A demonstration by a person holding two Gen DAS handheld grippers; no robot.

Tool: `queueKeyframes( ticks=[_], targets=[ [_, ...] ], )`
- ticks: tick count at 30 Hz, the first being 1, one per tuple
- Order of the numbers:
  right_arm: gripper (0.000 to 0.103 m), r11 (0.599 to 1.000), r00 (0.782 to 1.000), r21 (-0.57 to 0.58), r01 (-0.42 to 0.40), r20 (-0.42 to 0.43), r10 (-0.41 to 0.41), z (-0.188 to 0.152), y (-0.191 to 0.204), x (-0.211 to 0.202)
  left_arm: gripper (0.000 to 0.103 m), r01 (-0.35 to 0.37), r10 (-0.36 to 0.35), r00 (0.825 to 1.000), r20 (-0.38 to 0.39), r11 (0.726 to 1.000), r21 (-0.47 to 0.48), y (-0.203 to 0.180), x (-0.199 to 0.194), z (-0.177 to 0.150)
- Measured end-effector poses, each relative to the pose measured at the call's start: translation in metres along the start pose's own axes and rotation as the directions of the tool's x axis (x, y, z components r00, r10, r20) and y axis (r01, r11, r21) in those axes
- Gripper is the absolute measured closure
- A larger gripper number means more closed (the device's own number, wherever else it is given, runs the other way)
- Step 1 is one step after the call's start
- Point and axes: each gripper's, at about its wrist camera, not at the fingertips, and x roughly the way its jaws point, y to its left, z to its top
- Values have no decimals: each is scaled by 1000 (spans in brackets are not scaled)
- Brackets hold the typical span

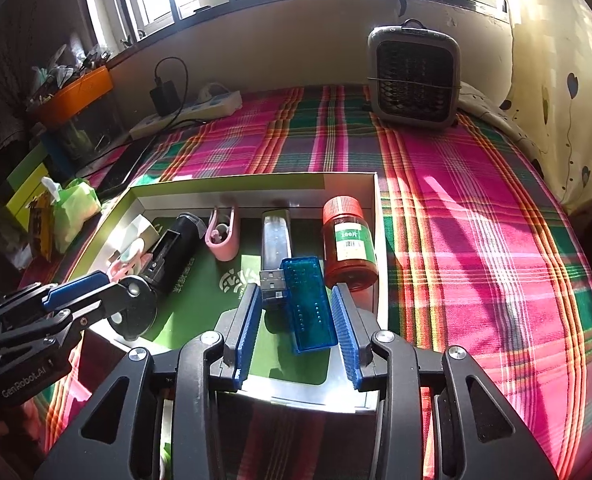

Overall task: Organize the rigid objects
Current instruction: 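Open left tool to release black gadget while right tool releases blue case, then grasp white-lidded green jar with right tool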

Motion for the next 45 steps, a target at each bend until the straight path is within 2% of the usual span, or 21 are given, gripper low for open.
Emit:
queueKeyframes(
  ticks=[4, 8, 13, 19, 27, 38, 41, 45],
  targets=[
    [64, 1000, 1000, -2, -7, 9, 7, -2, 2, -5, 69, 1, -1, 1000, 5, 1000, 1, -2, -6, -1],
    [58, 1000, 1000, 6, -15, 25, 15, -6, 3, -12, 68, 9, -9, 1000, 19, 1000, 1, -3, -14, -2],
    [58, 999, 998, 7, -42, 49, 42, -13, 6, -27, 67, 14, -13, 999, 36, 1000, -8, -1, -25, -6],
    [58, 993, 990, 18, -118, 83, 116, -26, 11, -51, 67, 16, -14, 999, 49, 999, -29, 5, -37, -14],
    [57, 983, 981, -20, -185, 61, 186, -50, 36, -64, 66, 20, -18, 998, 58, 999, -43, 10, -51, -30],
    [57, 983, 986, -83, -161, 19, 163, -72, 64, -58, 66, 20, -17, 999, 50, 998, -59, 20, -59, -47],
    [53, 985, 989, -91, -146, 13, 148, -75, 68, -56, 66, 22, -19, 999, 47, 998, -64, 23, -58, -50],
    [53, 987, 992, -103, -126, -1, 127, -75, 71, -51, 66, 20, -17, 999, 42, 997, -69, 25, -58, -53]
  ],
)
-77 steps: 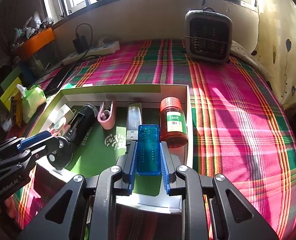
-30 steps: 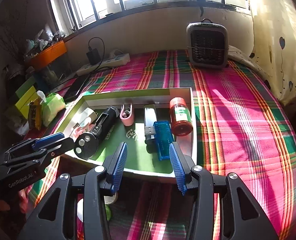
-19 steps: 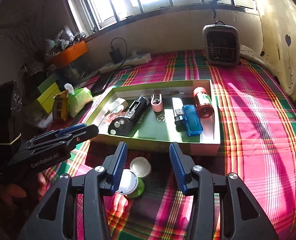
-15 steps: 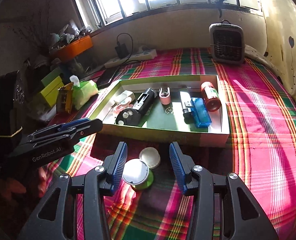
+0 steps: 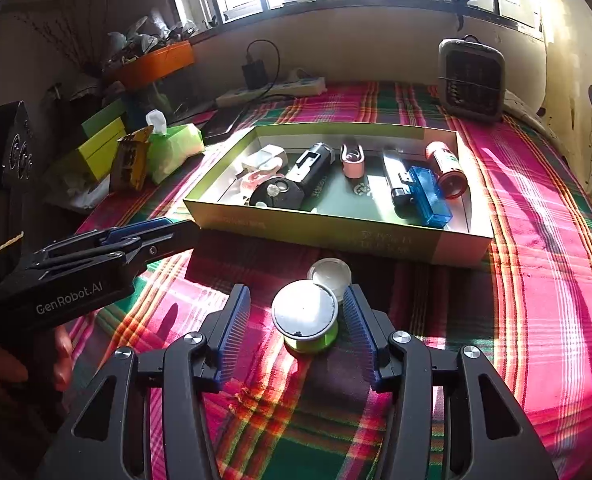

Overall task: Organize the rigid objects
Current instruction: 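Grasp white-lidded green jar with right tool, then lift green jar with right tool while left tool grasps small clear lid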

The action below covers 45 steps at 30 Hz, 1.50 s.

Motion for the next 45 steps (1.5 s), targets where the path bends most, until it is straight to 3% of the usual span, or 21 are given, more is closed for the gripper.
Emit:
queueKeyframes(
  ticks=[8, 13, 23, 40, 45],
  targets=[
    [54, 998, 999, -23, 51, -10, -51, -3, 3, 6, 66, 4, -4, 1000, -7, 1000, 1, 0, 2, 0],
    [67, 998, 998, -27, 59, -5, -59, -4, 3, 5, 66, 10, -10, 1000, -12, 1000, 10, -3, 4, 1],
    [67, 998, 998, -16, 61, 17, -61, -9, -3, -5, 66, 30, -29, 999, -28, 999, 43, -19, 8, 2],
    [67, 989, 992, 98, 111, 54, -117, -14, -57, -31, 66, 97, -83, 991, -108, 987, 129, -72, 43, 3],
    [67, 987, 991, 112, 115, 57, -122, -15, -68, -35, 60, 104, -85, 989, -125, 983, 151, -84, 52, 2]
  ],
)
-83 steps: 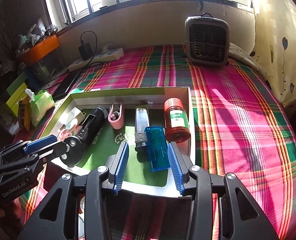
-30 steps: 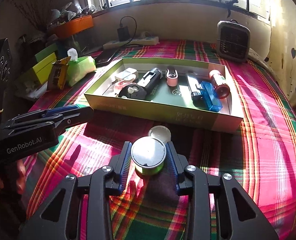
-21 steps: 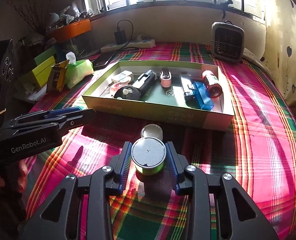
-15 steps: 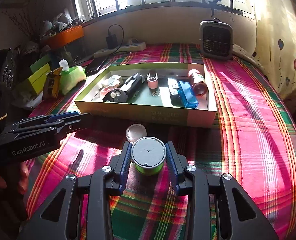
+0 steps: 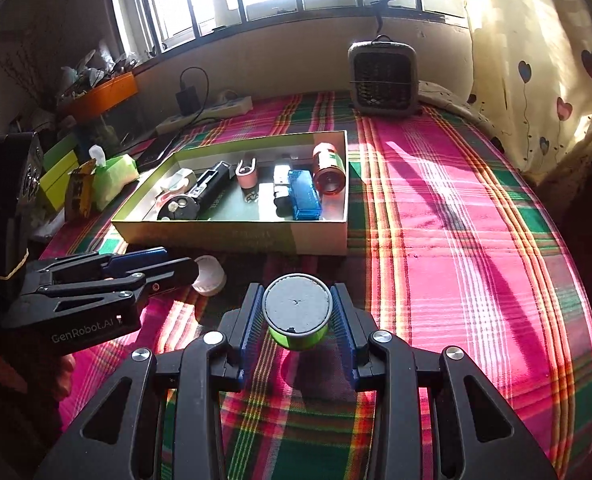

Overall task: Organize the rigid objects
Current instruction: 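Lift green jar with right tool while left tool grasps small clear lid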

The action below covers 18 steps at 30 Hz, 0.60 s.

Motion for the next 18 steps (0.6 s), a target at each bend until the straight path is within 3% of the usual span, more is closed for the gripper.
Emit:
queueKeyframes(
  ticks=[18],
  targets=[
    [67, 1000, 1000, 11, -13, -3, 13, 1, -14, 0, 60, -56, 56, 998, -16, 998, 37, -14, 16, 5]
  ],
)
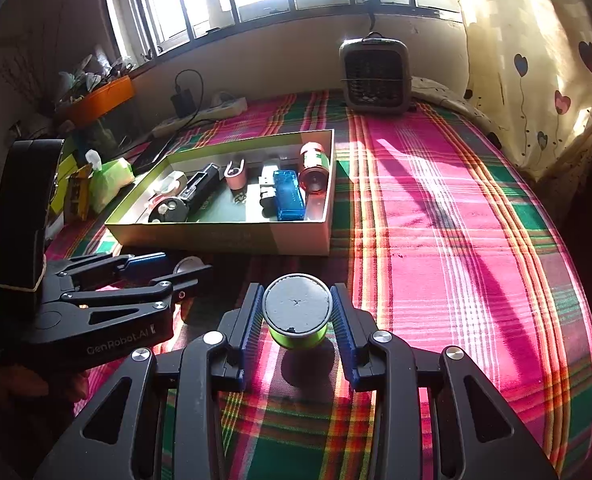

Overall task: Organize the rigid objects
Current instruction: 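Lift green jar with right tool while left tool grasps small clear lid, then carry clear lid into box with left tool while right tool carries green jar inside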

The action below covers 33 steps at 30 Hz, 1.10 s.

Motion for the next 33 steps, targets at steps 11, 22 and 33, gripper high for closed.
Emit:
queueKeyframes(
  ticks=[11, 22, 33],
  targets=[
    [67, 1000, 1000, 3, -8, -7, 8, 0, 0, 2, 76, -21, 21, 1000, 7, 1000, -7, 3, -1, 0],
    [67, 1000, 1000, 2, -6, -9, 6, 0, 0, 3, 76, -17, 17, 1000, 20, 1000, -17, 5, -6, -2],
    [67, 1000, 1000, -10, -10, 5, 10, 4, 4, -2, 76, 9, -6, 998, 68, 999, -36, 12, -25, 8]
  ],
)
